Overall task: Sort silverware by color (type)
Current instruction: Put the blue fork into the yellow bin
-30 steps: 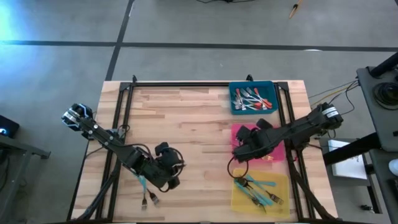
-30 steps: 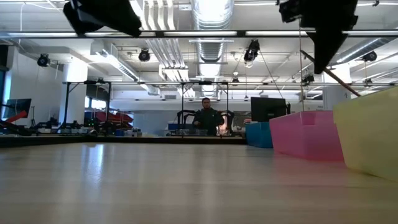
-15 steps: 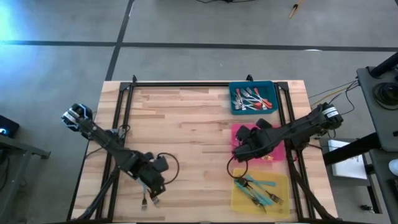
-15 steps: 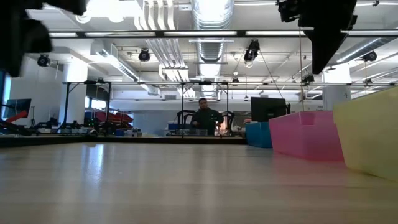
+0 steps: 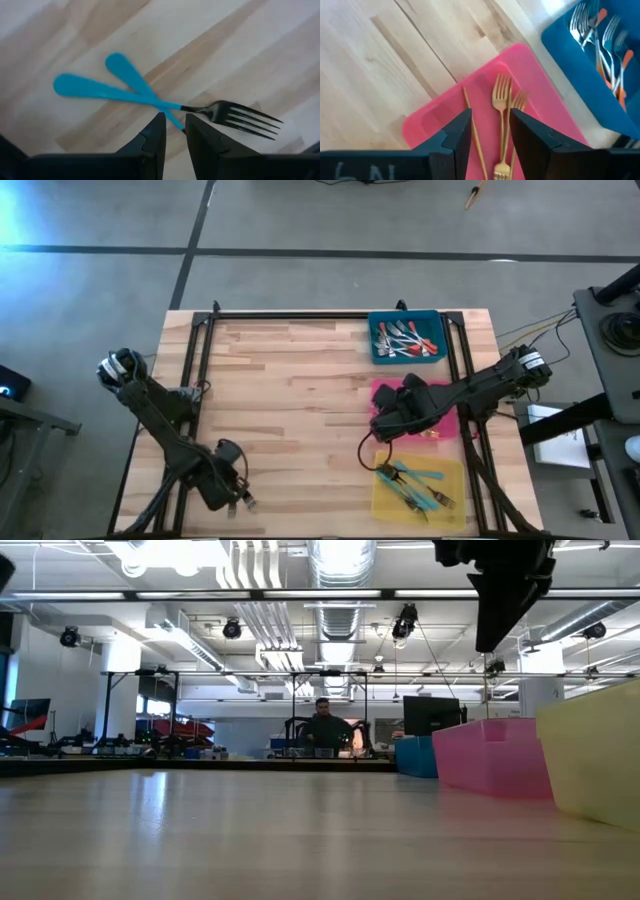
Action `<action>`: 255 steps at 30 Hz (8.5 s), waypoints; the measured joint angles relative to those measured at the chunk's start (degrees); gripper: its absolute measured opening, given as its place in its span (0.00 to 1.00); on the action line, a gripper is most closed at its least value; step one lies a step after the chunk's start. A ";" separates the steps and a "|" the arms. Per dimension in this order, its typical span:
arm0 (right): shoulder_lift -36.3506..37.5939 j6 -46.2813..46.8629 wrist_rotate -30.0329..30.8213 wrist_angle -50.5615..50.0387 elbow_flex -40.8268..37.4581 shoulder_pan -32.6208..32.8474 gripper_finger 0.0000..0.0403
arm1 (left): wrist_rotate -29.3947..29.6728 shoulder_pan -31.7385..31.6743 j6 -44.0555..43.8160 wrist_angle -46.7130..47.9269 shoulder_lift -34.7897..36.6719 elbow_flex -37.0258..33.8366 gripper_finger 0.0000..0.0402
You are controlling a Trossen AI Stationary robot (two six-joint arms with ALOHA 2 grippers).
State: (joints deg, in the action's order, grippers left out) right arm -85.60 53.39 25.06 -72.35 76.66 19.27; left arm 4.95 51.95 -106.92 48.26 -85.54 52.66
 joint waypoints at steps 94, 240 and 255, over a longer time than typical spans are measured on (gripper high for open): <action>-8.48 -9.38 34.95 72.93 -10.81 22.34 0.34 | 61.04 -16.55 84.36 -53.33 -14.87 21.67 0.00; -8.24 33.42 -17.55 24.99 -5.81 30.58 0.33 | 2.01 5.22 -7.68 8.74 -23.37 15.35 0.17; -8.24 33.40 -17.55 25.22 -5.81 30.58 0.34 | -0.69 4.24 -6.11 2.69 -22.56 9.71 0.09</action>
State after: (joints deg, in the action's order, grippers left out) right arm -93.84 86.78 7.51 -47.12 70.85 49.84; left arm 4.26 56.19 -113.02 50.95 -108.09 62.37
